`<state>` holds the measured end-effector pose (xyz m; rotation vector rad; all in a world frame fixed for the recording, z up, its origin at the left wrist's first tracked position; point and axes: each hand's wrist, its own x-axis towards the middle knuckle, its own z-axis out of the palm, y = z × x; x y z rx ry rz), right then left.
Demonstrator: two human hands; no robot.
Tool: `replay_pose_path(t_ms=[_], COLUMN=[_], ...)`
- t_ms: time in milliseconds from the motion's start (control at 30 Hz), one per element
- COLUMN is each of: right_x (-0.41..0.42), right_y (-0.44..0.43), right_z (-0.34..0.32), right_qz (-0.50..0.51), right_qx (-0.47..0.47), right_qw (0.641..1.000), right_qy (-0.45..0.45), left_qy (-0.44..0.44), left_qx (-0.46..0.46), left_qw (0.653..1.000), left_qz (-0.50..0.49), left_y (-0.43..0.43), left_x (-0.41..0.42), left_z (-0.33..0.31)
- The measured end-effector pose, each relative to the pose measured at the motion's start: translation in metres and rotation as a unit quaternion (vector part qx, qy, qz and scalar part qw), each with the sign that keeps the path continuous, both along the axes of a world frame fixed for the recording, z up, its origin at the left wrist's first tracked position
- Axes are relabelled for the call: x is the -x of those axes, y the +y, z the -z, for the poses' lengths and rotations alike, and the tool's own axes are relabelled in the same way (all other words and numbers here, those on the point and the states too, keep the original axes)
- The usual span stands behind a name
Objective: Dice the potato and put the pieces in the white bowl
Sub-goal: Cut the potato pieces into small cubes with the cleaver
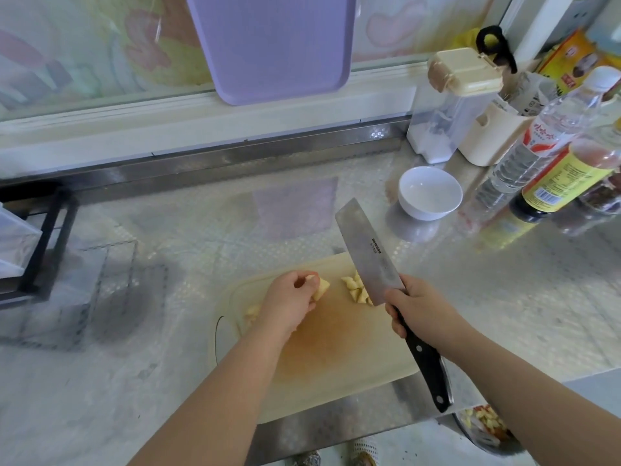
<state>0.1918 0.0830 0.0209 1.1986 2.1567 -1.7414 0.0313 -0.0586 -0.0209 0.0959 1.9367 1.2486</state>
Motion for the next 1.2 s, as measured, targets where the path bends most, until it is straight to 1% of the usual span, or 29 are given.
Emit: replay_pose_path(t_ms=[33, 67, 200, 267, 333, 400, 633, 700, 867, 933, 1067, 1200], right_x=[-0.001, -0.002, -0.003, -0.001, 0.002, 0.005, 0.005, 0.004, 0.003, 0.001, -0.004, -0.006], right_y=[-0.001, -0.003, -0.02, -0.028, -0.033, -0.037, -0.043, -0.042, -0.032, -0.027, -0.027, -0.036], right_z=[0.002, 0.003, 0.009, 0.016, 0.023, 0.028, 0.038, 0.039, 0.036, 0.032, 0.023, 0.019], right_qz=[-0.011, -0.02, -0.076, -0.103, -0.121, -0.128, -0.157, -0.158, -0.178, -0.174, -0.193, -0.229], right_qx=[-0.036, -0.063, -0.135, -0.172, -0.207, -0.234, -0.271, -0.268, -0.226, -0.243, -0.315, -0.325], right_qw=[0.999, 0.997, 0.986, 0.975, 0.965, 0.957, 0.94, 0.941, 0.95, 0.948, 0.925, 0.912], right_qy=[-0.014, -0.026, -0.069, -0.091, -0.107, -0.116, -0.139, -0.134, -0.124, -0.112, -0.092, -0.103], left_qy=[0.077, 0.132, 0.239, 0.269, 0.268, 0.247, 0.236, 0.229, 0.216, 0.21, 0.176, 0.154], left_qx=[0.046, 0.08, 0.139, 0.156, 0.155, 0.142, 0.117, 0.108, 0.098, 0.099, 0.1, 0.096], left_qw=[0.995, 0.985, 0.953, 0.941, 0.941, 0.948, 0.958, 0.962, 0.967, 0.968, 0.977, 0.982], left_qz=[0.046, 0.078, 0.124, 0.135, 0.138, 0.138, 0.114, 0.104, 0.094, 0.091, 0.069, 0.055], left_y=[0.001, 0.003, 0.007, 0.006, 0.002, -0.002, -0.003, -0.002, -0.003, -0.003, 0.001, 0.003], left_x=[0.0, -0.001, -0.008, -0.01, -0.009, -0.008, -0.013, -0.017, -0.019, -0.017, -0.012, -0.008], left_z=[0.002, 0.005, 0.007, 0.006, 0.007, 0.008, 0.011, 0.012, 0.016, 0.018, 0.023, 0.028])
